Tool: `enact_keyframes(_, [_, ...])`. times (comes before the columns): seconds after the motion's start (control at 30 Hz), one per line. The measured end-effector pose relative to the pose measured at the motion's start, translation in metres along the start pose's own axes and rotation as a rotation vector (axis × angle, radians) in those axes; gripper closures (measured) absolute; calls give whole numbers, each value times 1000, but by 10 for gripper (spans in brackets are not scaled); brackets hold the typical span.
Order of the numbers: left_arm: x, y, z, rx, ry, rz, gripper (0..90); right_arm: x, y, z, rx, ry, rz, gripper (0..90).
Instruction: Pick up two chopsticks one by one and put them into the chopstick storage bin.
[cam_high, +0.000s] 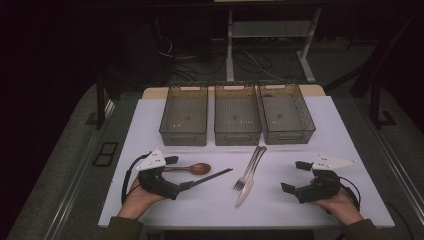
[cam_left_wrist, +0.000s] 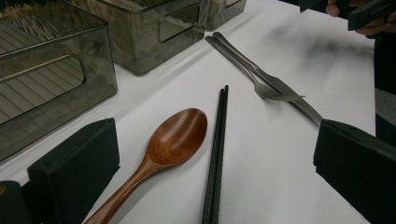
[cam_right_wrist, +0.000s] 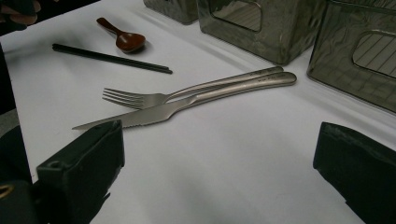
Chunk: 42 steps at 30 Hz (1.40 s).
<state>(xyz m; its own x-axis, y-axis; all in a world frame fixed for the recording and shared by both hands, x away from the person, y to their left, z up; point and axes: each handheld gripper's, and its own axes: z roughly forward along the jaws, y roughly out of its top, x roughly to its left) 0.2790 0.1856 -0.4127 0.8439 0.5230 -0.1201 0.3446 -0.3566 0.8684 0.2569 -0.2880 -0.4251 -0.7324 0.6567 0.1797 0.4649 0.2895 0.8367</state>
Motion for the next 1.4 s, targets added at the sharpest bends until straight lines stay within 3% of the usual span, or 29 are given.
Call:
enact_keyframes(0.43, [2, 5, -4, 12, 7, 20, 1, 0, -1, -2, -15, -1, 7, 14])
enact_keyframes(0.67, [6, 5, -11, 1, 15, 12, 21, 0, 0, -2, -19, -1, 11, 14])
enact_keyframes(1.1, [12, -2, -22, 19, 19, 13, 156, 0, 0, 0, -12, -1, 14, 14])
enact_keyframes(1.4, [14, -9, -22, 54, 29, 4, 320, 0, -1, 0, -12, 0, 11, 14])
